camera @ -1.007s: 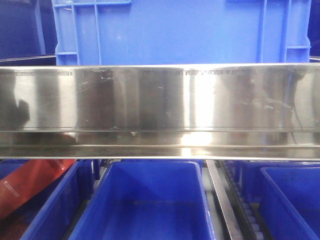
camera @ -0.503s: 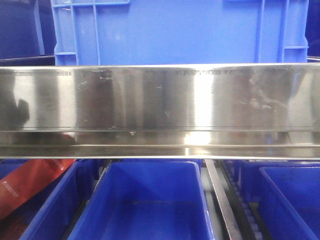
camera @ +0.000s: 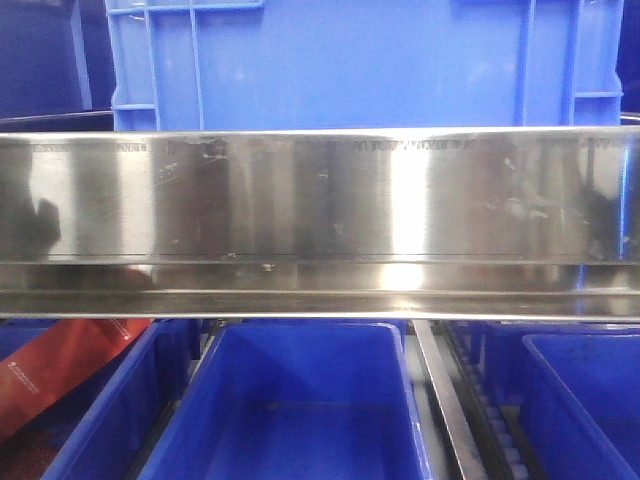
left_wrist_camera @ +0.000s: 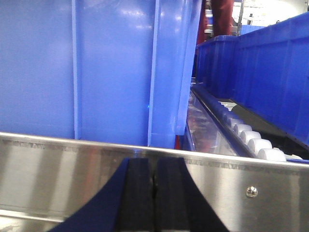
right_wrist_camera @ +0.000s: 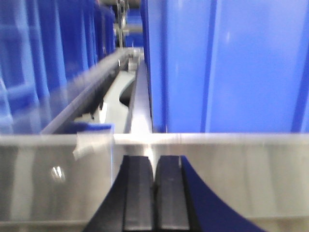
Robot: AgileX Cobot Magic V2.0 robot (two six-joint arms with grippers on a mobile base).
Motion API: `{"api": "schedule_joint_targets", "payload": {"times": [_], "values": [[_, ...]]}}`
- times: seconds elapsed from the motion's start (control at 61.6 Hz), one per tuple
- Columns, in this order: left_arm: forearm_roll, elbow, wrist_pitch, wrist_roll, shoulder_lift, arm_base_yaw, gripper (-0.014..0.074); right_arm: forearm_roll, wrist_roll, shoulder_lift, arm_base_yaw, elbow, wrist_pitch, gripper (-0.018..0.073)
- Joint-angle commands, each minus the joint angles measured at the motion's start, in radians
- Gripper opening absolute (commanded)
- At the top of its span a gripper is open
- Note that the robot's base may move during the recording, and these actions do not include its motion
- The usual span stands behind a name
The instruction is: Place cylindrical capacitor in blue bin on shelf
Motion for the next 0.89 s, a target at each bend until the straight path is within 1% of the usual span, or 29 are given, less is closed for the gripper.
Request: {"api": "schedule_joint_targets", "payload": {"times": [0.0, 0.162, 0.877], "values": [[0.000, -0.001, -0.018, 0.001, -0.005, 0.003, -0.0111, -0.021, 0.002, -0.003, 0.000, 0.003, -0.024, -0.0143], [0.000, -0.001, -0.018, 0.001, -0.005, 0.003, -0.0111, -0.025, 0.002, -0.003, 0.000, 0.003, -0.043, -0.0143], [0.000, -0.001, -0.018, 0.001, -0.005, 0.003, -0.0111, -0.025, 0.002, -0.003, 0.000, 0.003, -0.043, -0.0143]]}}
